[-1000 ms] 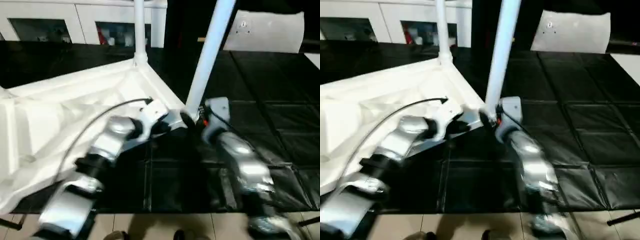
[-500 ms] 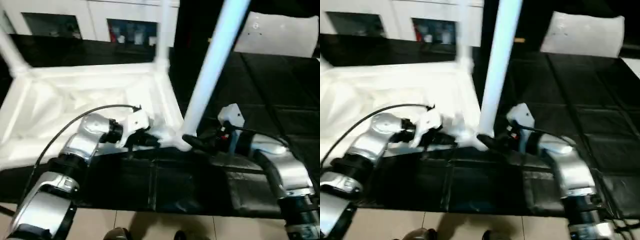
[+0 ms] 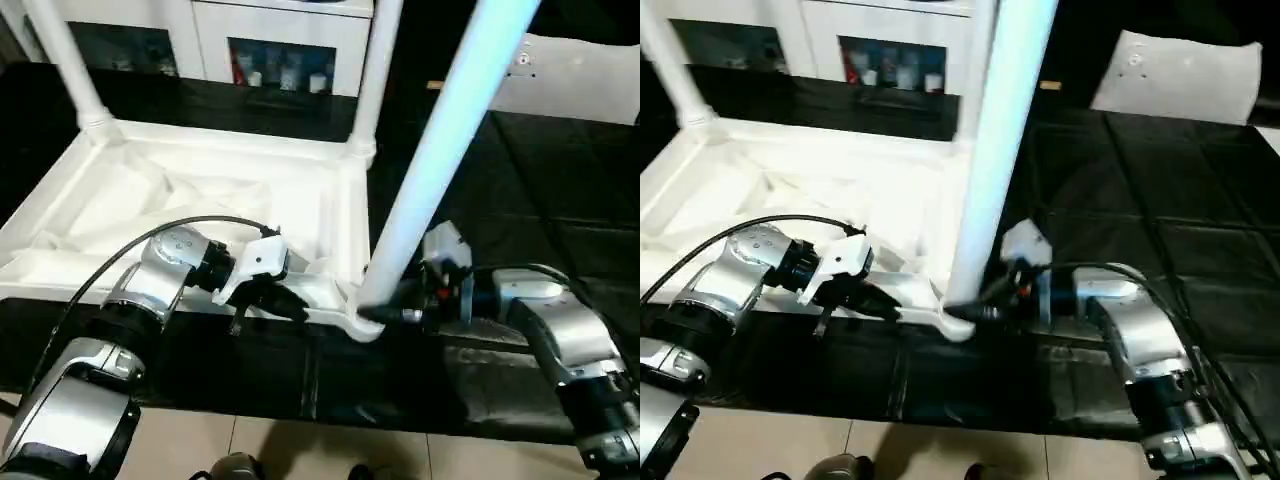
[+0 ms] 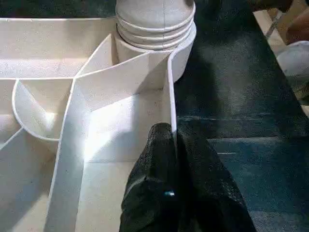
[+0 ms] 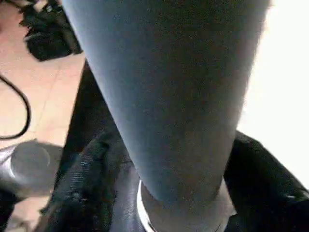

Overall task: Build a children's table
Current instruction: Rotate leg to tighten

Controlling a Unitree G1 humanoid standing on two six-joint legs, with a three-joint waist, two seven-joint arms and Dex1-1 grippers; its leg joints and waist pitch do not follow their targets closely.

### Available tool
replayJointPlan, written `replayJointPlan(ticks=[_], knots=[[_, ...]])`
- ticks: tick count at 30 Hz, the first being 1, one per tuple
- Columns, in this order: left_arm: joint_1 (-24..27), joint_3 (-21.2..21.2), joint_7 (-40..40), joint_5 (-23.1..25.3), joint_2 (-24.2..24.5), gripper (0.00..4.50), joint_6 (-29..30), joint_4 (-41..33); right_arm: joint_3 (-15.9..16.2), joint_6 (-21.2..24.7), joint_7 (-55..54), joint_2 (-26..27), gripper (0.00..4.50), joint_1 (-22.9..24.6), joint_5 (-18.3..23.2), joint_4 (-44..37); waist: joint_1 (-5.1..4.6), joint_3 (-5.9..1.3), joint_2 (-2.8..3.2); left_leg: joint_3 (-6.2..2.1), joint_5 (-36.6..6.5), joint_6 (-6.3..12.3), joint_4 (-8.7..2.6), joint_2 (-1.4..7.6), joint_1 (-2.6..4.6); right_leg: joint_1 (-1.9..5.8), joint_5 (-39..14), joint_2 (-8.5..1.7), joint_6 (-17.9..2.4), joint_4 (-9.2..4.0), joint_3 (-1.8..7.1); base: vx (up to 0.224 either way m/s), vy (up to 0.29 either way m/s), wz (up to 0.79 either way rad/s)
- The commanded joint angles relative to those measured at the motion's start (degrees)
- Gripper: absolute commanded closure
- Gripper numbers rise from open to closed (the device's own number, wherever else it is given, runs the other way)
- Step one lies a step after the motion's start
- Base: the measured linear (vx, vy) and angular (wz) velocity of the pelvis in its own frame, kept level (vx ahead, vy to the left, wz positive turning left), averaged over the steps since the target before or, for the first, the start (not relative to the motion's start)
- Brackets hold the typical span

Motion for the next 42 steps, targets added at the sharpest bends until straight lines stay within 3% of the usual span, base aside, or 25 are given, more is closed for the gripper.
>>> replayJointPlan(ticks=[1, 4, 9, 14, 16, 20, 22, 23, 25, 26, 27, 28, 29, 30, 31, 32, 33, 34, 35, 36, 37, 38, 39, 40, 42], knots=[[0.1, -3.7, -3.3, 1.8, -0.3, 4.50, -1.0, 0.6, 0.4, -0.9, 1.4, -0.9, 1.77, -0.6, -0.3, 0.6, -0.29, -3.49, -0.35, -1.33, -6.5, 4.67, -3.50, 4.26, 1.08, 2.82, -7.2, -4.81, -14.8, -3.31, 3.88, 0.000, 0.000, 0.00], [-0.3, -3.7, -3.6, 2.0, -0.6, 4.50, -1.1, 0.8, 0.9, -1.0, 2.3, -0.8, 1.82, -1.4, -0.3, 1.6, -0.27, -3.57, -0.35, -1.34, -6.5, 4.42, -3.47, 4.24, 1.08, 2.82, -7.3, -4.80, -14.7, -3.27, 3.88, 0.000, 0.000, 0.00], [-0.7, -3.8, -3.6, 2.1, -0.8, 4.50, -1.6, 1.6, 1.9, -1.4, 4.0, -0.9, 2.38, -1.9, -0.2, 2.3, -0.07, -3.84, -0.22, -1.36, -4.9, 5.15, -3.30, 4.22, 1.03, 2.97, -4.9, -4.78, -15.3, -2.90, 3.79, 0.000, 0.000, 0.00], [-0.8, -3.7, -3.4, 2.3, -0.7, 4.50, -1.9, 2.1, 2.4, -1.5, 4.5, -0.5, 2.47, -1.3, 0.0, 2.0, 0.04, -3.84, -0.33, -1.35, -5.1, 5.22, -3.26, 4.18, 0.95, 3.01, -5.0, -4.80, -15.2, -2.95, 3.78, 0.000, 0.000, 0.00], [-0.6, -3.2, -2.8, 1.9, -0.9, 4.50, -1.2, 2.0, 2.5, -0.9, 4.1, -0.1, 2.49, -0.5, 0.4, 1.0, 0.12, -3.90, 0.09, -1.42, -5.6, 4.92, -3.29, 4.26, 1.04, 3.00, -5.5, -4.85, -15.3, -2.98, 3.78, 0.000, 0.000, 0.00], [-0.4, -1.7, 3.2, 2.3, -2.0, 4.50, 0.9, 1.4, 2.7, 1.8, -1.0, 1.8, 2.51, 1.9, 0.3, -1.9, 0.26, -3.75, -0.01, -1.47, -7.5, 3.65, -3.51, 4.39, 1.12, 2.88, -7.9, -4.84, -14.6, -3.33, 3.89, 0.000, 0.000, 0.00], [-0.4, -0.2, 10.0, 2.5, -4.0, 4.50, 5.2, 0.7, 2.9, 3.9, -9.2, 5.2, 2.51, 3.3, -2.1, -3.4, 0.12, -3.35, -0.03, -1.58, -9.9, 2.43, -3.76, 4.36, 1.13, 2.69, -12.3, -4.90, -13.6, -3.85, 3.93, 0.000, 0.000, 0.00], [-0.4, 0.6, 12.8, 2.4, -5.1, 4.50, 7.1, 0.5, 3.0, 4.7, -12.4, 6.7, 2.51, 3.7, -3.1, -3.6, -0.02, -3.00, 0.13, -1.78, -13.0, 0.85, -4.01, 4.31, 1.47, 2.35, -18.0, -5.12, -12.4, -4.57, 4.02, 0.000, 0.000, 0.00], [-0.4, 2.6, 18.6, 1.5, -7.9, 4.50, 11.5, -0.7, 3.0, 7.0, -19.8, 10.6, 2.52, 3.9, -5.1, -3.4, -0.67, -2.30, 0.12, -2.48, -19.4, -1.71, -4.04, 3.80, 2.20, 1.88, -35.1, -5.63, -7.4, -6.44, 3.67, -0.062, -0.007, -0.02], [-0.5, 3.9, 22.9, 1.0, -9.9, 4.50, 14.2, -1.3, 2.5, 8.8, -24.2, 13.5, 2.52, 3.7, -5.6, -2.8, -0.92, -1.94, 0.13, -2.59, -20.9, -2.20, -3.97, 3.73, 2.46, 1.47, -38.8, -5.61, -6.2, -6.99, 3.52, -0.070, -0.003, -0.03], [-0.7, 5.0, 26.6, 0.5, -12.0, 4.50, 17.3, -2.0, 2.1, 9.9, -28.8, 16.7, 2.54, 3.2, -6.4, -2.0, -1.40, -1.68, 0.25, -3.11, -24.2, -3.05, -3.59, 3.43, 3.38, 0.96, -45.4, -5.72, -3.6, -8.25, 2.61, -0.080, 0.008, -0.04], [-0.7, 5.0, 26.6, 0.5, -12.0, 4.50, 17.3, -2.0, 2.1, 9.9, -28.8, 16.7, 2.55, 3.2, -6.4, -2.0, -2.41, -1.47, 0.56, -3.68, -28.4, -3.87, -3.10, 3.18, 4.35, 0.62, -48.2, -5.51, -1.7, -9.70, 0.86, -0.091, 0.035, -0.08], [-0.7, 5.0, 26.6, 0.5, -12.0, 4.50, 17.3, -2.0, 2.1, 9.9, -28.8, 16.7, 2.56, 3.2, -6.4, -2.0, -2.41, -1.47, 0.56, -3.68, -28.4, -3.87, -3.10, 3.18, 4.35, 0.62, -48.2, -5.51, -1.7, -9.70, 0.86, -0.091, 0.035, -0.08], [-1.7, 7.3, 36.9, 0.5, -17.1, 4.50, 21.8, -2.0, 0.5, 12.4, -41.3, 24.9, 2.56, 0.9, -8.6, 1.6, -4.10, -1.29, 1.86, -5.02, -36.2, -4.67, -4.62, 4.39, 3.73, 2.73, -41.5, -4.58, -0.5, -9.34, -1.62, -0.066, 0.075, -0.13], [-1.8, 7.4, 37.3, 0.5, -17.3, 4.50, 21.9, -2.0, 0.4, 12.4, -41.9, 25.2, 2.57, 0.8, -8.7, 1.8, -4.61, -1.14, 3.23, -6.12, -46.0, -6.30, -9.84, 6.47, -0.42, 6.99, -27.2, -2.96, -2.8, -1.11, -1.54, -0.104, 0.082, -0.16], [-2.1, 7.7, 39.1, 0.5, -18.2, 4.50, 22.5, -1.7, 0.1, 12.6, -44.3, 26.7, 2.57, 0.2, -9.1, 2.6, -3.50, -0.84, 3.59, -5.40, -51.9, -6.90, -13.33, 6.89, -3.70, 9.28, -18.0, -1.50, -3.2, 5.10, -1.28, -0.104, 0.082, -0.16], [-2.6, 8.4, 42.2, 0.7, -19.3, 4.50, 23.1, -1.3, -0.6, 12.7, -47.6, 28.6, 2.57, -0.7, -9.5, 3.7, -1.18, -1.65, 3.44, -1.36, -49.4, -6.41, -13.37, 4.46, -1.47, 6.11, -9.2, 0.73, -2.9, 5.58, -0.53, -0.095, 0.039, 0.16], [-3.0, 9.0, 45.1, 1.0, -20.4, 4.50, 23.4, -0.8, -1.4, 12.6, -50.6, 30.3, 2.57, -1.7, -10.0, 5.1, -3.36, -3.11, -1.98, -2.25, -32.6, -5.74, -5.29, 2.00, 4.82, 1.21, -31.8, -4.26, -2.4, -2.78, 3.86, 0.000, 0.000, 0.00], [-3.3, 9.4, 47.0, 1.2, -21.0, 4.50, 23.3, -0.4, -1.9, 12.5, -52.2, 31.3, 2.57, -2.3, -9.9, 5.8, -2.83, -1.16, -1.14, -3.05, -22.5, -4.55, 4.06, 0.33, 8.35, -3.47, -54.1, -9.74, -3.2, -11.03, 3.91, 0.000, 0.000, 0.00], [-4.0, 10.4, 51.8, 2.1, -22.7, 4.50, 23.7, 0.0, -3.8, 12.7, -57.1, 34.5, 2.57, -4.1, -9.8, 7.8, -2.07, -2.92, -0.78, -5.75, -3.0, -0.13, 4.07, -1.17, 1.12, 3.45, -56.7, -10.46, -2.1, -8.88, 6.80, 0.112, -0.048, -0.24], [-4.0, 10.5, 52.0, 2.1, -22.8, 4.50, 23.7, 0.0, -3.9, 12.7, -57.3, 34.6, 2.57, -4.2, -9.8, 7.8, -1.84, -2.08, -0.32, -5.63, 0.4, -1.15, -0.78, 1.15, -1.20, 4.46, -44.0, -8.44, -3.7, -7.00, 3.92, 0.072, 0.035, -0.35], [-4.2, 11.2, 53.9, 2.3, -23.7, 4.50, 24.5, -0.7, -4.7, 13.2, -59.8, 36.1, 2.57, -5.0, -10.7, 8.4, -2.66, -2.66, 1.56, -5.99, -6.1, -2.97, -4.46, 3.05, -0.49, 3.76, -26.9, -3.50, -5.9, -4.16, 2.37, 0.072, 0.035, -0.35], [-4.2, 11.2, 53.9, 2.3, -23.7, 4.50, 24.5, -0.7, -4.7, 13.2, -59.8, 36.1, 2.57, -5.0, -10.7, 8.4, -2.66, -2.66, 1.56, -5.99, -6.1, -2.97, -4.46, 3.05, -0.49, 3.76, -26.9, -3.50, -5.9, -4.16, 2.37, 0.000, 0.000, 0.00], [-4.1, 11.3, 54.0, 2.4, -24.1, 4.50, 25.4, -1.6, -5.1, 12.4, -60.2, 37.0, 2.57, -5.2, -10.8, 8.3, -3.59, -3.13, 2.06, -5.72, -16.1, -3.11, -5.19, 3.91, 1.41, 2.68, -13.4, -3.75, -9.6, -3.06, 3.72, 0.000, 0.000, 0.00], [-3.7, 11.0, 53.4, 2.7, -24.1, 4.50, 25.8, -2.5, -5.7, 12.0, -60.2, 37.5, 1.87, -5.1, -11.1, 8.0, -3.72, -3.08, 1.52, -4.70, -16.4, -0.70, -5.06, 3.33, 0.77, 3.30, -12.3, -4.38, -11.5, -3.78, 4.08, 0.000, 0.000, 0.00]])
